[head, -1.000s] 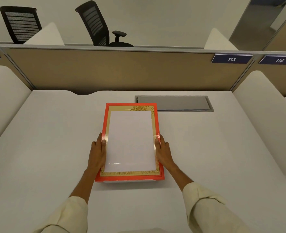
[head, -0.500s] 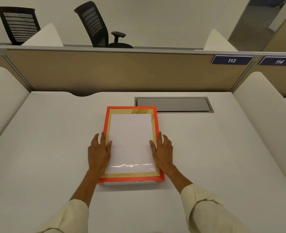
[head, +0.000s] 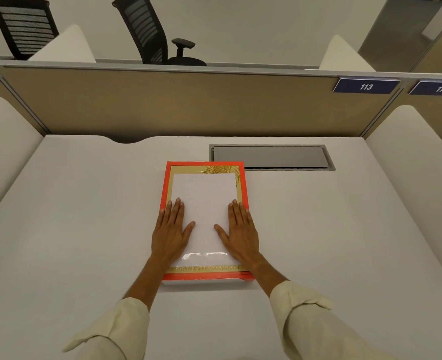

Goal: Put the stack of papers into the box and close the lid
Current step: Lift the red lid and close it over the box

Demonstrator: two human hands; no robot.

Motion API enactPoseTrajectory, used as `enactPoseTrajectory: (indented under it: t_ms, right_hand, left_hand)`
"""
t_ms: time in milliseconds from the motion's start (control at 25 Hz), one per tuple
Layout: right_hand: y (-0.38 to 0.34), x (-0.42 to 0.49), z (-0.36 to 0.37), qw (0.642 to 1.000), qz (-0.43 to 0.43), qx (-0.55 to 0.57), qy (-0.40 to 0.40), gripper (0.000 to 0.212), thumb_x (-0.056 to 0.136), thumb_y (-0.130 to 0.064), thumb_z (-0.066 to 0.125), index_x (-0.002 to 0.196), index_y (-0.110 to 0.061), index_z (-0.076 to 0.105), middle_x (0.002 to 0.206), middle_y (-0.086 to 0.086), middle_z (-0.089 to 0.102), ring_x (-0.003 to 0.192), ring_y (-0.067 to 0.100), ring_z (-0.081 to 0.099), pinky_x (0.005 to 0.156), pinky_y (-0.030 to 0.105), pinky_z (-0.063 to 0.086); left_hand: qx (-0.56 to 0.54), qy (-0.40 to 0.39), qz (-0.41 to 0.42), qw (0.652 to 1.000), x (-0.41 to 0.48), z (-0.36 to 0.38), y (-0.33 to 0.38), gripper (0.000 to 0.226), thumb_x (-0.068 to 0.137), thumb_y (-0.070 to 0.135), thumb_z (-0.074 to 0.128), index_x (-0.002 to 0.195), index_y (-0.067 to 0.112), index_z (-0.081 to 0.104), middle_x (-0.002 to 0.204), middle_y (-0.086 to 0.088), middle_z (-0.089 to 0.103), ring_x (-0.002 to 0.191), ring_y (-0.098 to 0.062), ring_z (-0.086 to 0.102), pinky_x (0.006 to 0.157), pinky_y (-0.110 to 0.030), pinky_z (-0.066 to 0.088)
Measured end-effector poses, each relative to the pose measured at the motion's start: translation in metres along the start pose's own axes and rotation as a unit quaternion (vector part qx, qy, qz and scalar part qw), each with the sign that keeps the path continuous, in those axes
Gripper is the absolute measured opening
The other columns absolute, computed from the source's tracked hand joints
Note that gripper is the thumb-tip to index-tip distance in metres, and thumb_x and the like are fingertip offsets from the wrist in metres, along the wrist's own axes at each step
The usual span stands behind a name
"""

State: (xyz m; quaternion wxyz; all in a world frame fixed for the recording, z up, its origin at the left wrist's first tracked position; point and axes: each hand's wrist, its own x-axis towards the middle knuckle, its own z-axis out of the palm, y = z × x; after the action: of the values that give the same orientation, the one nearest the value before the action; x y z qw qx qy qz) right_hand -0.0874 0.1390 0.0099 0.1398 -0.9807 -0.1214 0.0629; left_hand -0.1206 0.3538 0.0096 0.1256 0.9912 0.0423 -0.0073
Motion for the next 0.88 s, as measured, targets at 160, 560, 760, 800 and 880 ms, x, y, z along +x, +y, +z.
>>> enactPoseTrajectory:
  t_ms: [160, 560, 760, 800, 880]
  right_hand:
    - [0.0005, -0.0007, 0.0036, 1.0, -0.001, -0.003, 0.012, 0.083, 0.093, -0.065, 0.024, 0.154, -0.018, -0.006, 0.164, -0.001, -0.006, 0.152, 0.018, -0.006, 0.124, 0.033, -0.001]
    - [0.0013, -0.0001, 0.0054, 1.0, -0.004, -0.004, 0.027, 0.082, 0.094, -0.065, 0.024, 0.155, -0.016, -0.003, 0.164, 0.0, -0.004, 0.152, 0.018, -0.005, 0.124, 0.033, -0.001]
    - [0.0001, -0.0021, 0.0018, 1.0, -0.001, 0.004, 0.02, 0.082, 0.094, -0.064, 0.024, 0.155, -0.017, -0.004, 0.164, 0.0, -0.005, 0.151, 0.017, -0.007, 0.123, 0.032, -0.003]
    - [0.0007, -0.002, 0.0022, 1.0, -0.003, 0.005, 0.018, 0.082, 0.094, -0.064, 0.025, 0.155, -0.017, -0.004, 0.164, 0.0, -0.005, 0.151, 0.017, -0.007, 0.123, 0.032, -0.003]
    - [0.0017, 0.0003, -0.0005, 1.0, 0.001, 0.014, 0.005, 0.082, 0.094, -0.064, 0.026, 0.155, -0.016, -0.004, 0.164, 0.0, -0.006, 0.151, 0.017, -0.007, 0.123, 0.032, -0.003]
  left_hand:
    - [0.0, 0.003, -0.001, 1.0, -0.0006, 0.002, -0.0004, 0.092, 0.086, 0.07, -0.006, 0.156, 0.013, 0.006, 0.166, -0.003, 0.005, 0.153, -0.022, 0.002, 0.126, -0.042, 0.007]
    - [0.005, 0.002, -0.005, 1.0, -0.0006, 0.0024, 0.0001, 0.085, 0.091, 0.065, 0.006, 0.156, 0.011, 0.01, 0.165, -0.004, 0.009, 0.153, -0.022, 0.005, 0.125, -0.042, 0.009]
    - [0.009, -0.006, -0.004, 1.0, -0.001, 0.001, 0.0015, 0.088, 0.089, 0.068, 0.0, 0.156, 0.012, 0.008, 0.165, -0.003, 0.006, 0.153, -0.022, 0.003, 0.125, -0.041, 0.006]
    - [0.015, -0.006, -0.001, 1.0, -0.0014, 0.0012, 0.0019, 0.089, 0.088, 0.068, -0.002, 0.156, 0.012, 0.008, 0.165, -0.004, 0.006, 0.153, -0.022, 0.003, 0.125, -0.041, 0.006]
    - [0.015, -0.007, -0.001, 1.0, -0.0007, 0.0009, 0.0032, 0.091, 0.087, 0.069, -0.005, 0.156, 0.011, 0.008, 0.165, -0.005, 0.007, 0.153, -0.023, 0.004, 0.125, -0.042, 0.007]
